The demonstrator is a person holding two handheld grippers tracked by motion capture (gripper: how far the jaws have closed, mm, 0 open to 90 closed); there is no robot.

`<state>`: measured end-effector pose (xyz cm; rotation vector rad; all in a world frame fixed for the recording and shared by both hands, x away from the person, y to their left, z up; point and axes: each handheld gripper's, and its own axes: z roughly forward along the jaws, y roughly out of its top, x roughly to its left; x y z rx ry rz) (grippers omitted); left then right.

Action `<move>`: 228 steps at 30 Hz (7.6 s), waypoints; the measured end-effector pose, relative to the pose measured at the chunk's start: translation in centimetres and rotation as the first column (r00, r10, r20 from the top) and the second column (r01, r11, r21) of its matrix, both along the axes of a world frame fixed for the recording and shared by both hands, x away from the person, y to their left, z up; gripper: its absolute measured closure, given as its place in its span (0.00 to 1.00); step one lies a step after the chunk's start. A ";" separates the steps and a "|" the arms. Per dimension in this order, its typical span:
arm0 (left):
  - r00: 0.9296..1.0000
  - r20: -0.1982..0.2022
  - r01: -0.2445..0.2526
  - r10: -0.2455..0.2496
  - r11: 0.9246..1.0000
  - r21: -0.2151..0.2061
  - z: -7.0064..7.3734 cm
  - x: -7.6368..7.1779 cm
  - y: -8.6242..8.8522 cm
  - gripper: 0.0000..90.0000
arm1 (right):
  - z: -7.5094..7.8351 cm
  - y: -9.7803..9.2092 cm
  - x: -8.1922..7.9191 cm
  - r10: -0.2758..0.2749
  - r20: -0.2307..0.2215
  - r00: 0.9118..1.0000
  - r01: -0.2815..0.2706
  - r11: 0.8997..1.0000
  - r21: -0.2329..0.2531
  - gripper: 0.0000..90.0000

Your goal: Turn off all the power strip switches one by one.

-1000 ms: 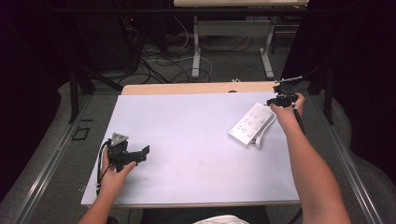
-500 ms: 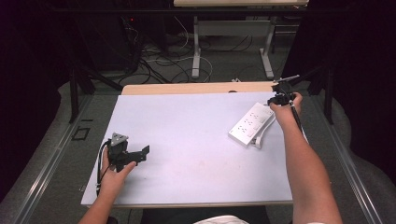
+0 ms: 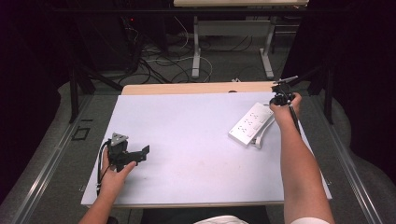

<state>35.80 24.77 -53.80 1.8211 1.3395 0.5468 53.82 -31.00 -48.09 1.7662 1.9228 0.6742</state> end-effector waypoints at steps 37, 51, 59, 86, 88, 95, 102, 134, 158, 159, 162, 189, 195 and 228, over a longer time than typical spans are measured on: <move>1.000 -0.006 -0.015 0.015 1.000 -0.024 -0.1 -0.2 0.4 0.00 | -3.2 0.2 2.1 -0.047 -0.070 0.996 0.046 0.999 -0.014 1.00; 1.000 -0.011 -0.013 0.012 1.000 -0.019 -0.1 -0.3 0.3 0.01 | -3.3 0.2 2.1 -0.029 -0.072 0.997 0.027 0.999 -0.026 1.00; 1.000 -0.010 -0.015 0.014 1.000 -0.022 -0.1 -0.2 0.4 0.01 | -3.3 0.5 2.1 -0.023 -0.071 0.997 0.022 0.999 -0.024 1.00; 1.000 -0.010 -0.023 0.022 0.999 -0.024 -0.3 -0.3 0.4 0.01 | -3.4 0.5 1.9 -0.034 -0.059 0.998 0.033 0.999 -0.009 1.00; 1.000 -0.009 -0.018 0.018 1.000 -0.021 -0.3 -0.2 0.4 0.01 | -3.3 0.6 1.8 -0.030 -0.056 0.998 0.030 1.000 0.003 1.00; 1.000 -0.018 -0.012 0.012 1.000 -0.015 -0.2 -0.1 0.3 0.01 | -3.1 1.0 1.4 -0.001 -0.068 0.998 0.001 1.000 -0.005 1.00; 1.000 -0.014 -0.010 0.010 1.000 -0.015 -0.2 -0.2 0.3 0.01 | -2.6 1.3 1.0 0.020 -0.076 0.997 -0.020 1.000 -0.001 1.00; 1.000 -0.021 -0.003 0.003 1.000 -0.012 -0.3 -0.1 0.2 0.01 | -3.2 2.0 -1.7 0.166 -0.114 0.980 -0.162 0.986 0.037 1.00; 1.000 -0.018 -0.004 0.003 1.000 -0.012 -0.4 -0.1 0.1 0.01 | -3.2 2.7 -2.9 0.206 -0.096 0.974 -0.204 0.978 0.031 0.98; 1.000 -0.018 -0.004 0.003 1.000 -0.012 -0.4 -0.1 0.1 0.01 | -3.1 2.7 -2.9 0.199 -0.114 0.973 -0.199 0.980 0.017 0.98; 1.000 -0.028 0.000 0.000 1.000 -0.009 -0.3 -0.1 0.1 0.01 | -3.1 2.6 -3.0 0.214 -0.116 0.970 -0.213 0.977 0.015 0.98; 1.000 -0.027 0.004 -0.004 1.000 -0.008 -0.3 -0.1 0.1 0.01 | -3.5 2.8 -3.0 0.219 -0.102 0.970 -0.219 0.976 0.012 1.00; 1.000 -0.030 0.008 -0.008 1.000 -0.008 -0.3 -0.1 0.0 0.01 | -3.4 2.9 -3.2 0.211 -0.101 0.972 -0.210 0.978 0.019 1.00; 0.999 -0.034 0.017 -0.017 1.000 -0.008 -0.3 -0.1 0.0 0.01 | -2.6 4.6 -4.8 0.280 -0.099 0.955 -0.277 0.960 0.047 0.99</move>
